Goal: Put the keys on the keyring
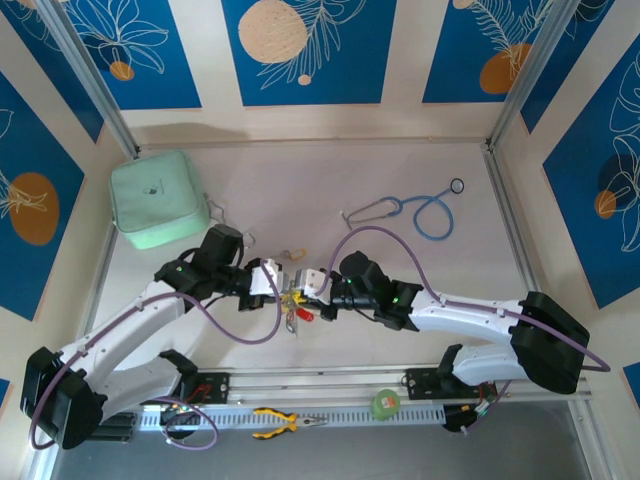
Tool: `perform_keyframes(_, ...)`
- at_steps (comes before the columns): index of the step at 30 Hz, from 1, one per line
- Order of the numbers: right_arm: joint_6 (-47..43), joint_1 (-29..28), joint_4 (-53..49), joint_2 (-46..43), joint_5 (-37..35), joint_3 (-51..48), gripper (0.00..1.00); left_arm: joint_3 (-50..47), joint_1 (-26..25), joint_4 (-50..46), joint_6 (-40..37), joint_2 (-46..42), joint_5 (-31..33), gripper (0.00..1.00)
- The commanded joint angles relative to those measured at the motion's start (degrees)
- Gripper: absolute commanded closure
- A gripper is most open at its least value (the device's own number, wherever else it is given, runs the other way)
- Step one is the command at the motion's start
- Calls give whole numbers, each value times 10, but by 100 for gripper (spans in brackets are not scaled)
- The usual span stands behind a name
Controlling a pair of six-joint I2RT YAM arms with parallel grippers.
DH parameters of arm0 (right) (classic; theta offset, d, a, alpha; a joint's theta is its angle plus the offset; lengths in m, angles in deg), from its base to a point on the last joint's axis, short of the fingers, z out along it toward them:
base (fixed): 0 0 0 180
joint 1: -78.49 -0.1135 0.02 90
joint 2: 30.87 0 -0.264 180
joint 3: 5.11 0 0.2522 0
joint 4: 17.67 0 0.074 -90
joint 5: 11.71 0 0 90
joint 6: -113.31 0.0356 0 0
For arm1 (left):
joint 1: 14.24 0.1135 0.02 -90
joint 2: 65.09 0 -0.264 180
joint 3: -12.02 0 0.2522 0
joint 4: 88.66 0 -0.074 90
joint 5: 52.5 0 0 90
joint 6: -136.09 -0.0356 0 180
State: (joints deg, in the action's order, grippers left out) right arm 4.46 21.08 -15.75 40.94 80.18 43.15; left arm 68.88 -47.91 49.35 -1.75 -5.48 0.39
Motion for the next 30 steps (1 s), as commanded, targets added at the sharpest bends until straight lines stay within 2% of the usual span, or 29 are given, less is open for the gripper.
perform_keyframes(1, -1, -4, 8, 4, 6, 19, 100, -8, -6, 12, 13, -13, -11, 100)
perform_keyframes(4, 0, -4, 13, 5, 9, 19, 100, -9, -6, 12, 19, -10, -7, 100)
perform_keyframes(8, -1, -7, 24, 7, 11, 17, 100, -11, -6, 8, 23, -1, -6, 86)
perform_keyframes(14, -1, -11, 36, 9, 11, 15, 100, -15, -6, 5, 23, 12, -15, 82)
perform_keyframes(19, 1, -14, 43, 11, 11, 13, 100, -20, -5, 11, 20, 13, -20, 85)
perform_keyframes(26, 1, -14, 31, 8, 1, 12, 100, -24, -6, 27, 13, -3, -18, 100)
perform_keyframes(27, 3, -12, 27, 4, -3, 9, 95, -24, -6, 31, 15, -8, -14, 100)
perform_keyframes(29, 13, -1, 23, -13, -2, -1, 77, -23, -6, 37, 21, -18, -4, 100)
perform_keyframes(30, 22, 6, 19, -24, 0, -8, 73, -23, -6, 41, 25, -22, 5, 100)
